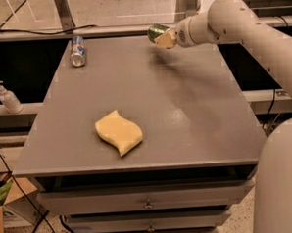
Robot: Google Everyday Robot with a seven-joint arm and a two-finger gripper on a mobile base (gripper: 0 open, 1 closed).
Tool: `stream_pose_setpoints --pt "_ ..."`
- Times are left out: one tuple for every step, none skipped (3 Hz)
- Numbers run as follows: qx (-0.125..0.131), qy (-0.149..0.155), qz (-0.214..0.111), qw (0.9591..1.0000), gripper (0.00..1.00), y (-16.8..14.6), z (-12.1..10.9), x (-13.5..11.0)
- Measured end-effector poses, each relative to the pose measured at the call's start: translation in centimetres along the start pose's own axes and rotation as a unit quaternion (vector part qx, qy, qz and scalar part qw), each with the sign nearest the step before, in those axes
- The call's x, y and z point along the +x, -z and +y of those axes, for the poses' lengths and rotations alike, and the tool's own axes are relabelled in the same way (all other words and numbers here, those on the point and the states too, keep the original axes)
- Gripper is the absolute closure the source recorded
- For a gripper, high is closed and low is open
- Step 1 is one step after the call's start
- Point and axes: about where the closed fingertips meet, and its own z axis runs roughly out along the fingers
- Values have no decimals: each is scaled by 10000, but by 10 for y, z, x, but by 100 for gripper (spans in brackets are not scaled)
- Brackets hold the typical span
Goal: Move green can near redbull can
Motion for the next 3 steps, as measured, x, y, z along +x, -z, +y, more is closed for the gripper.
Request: stream_pose_setpoints --pt "-441 144 -178 9988 100 -17 35 -14" --pt "-1065 373 -366 9929 100 -39 85 -30" --pt "-1582 757 -428 9836 84 -58 135 -39"
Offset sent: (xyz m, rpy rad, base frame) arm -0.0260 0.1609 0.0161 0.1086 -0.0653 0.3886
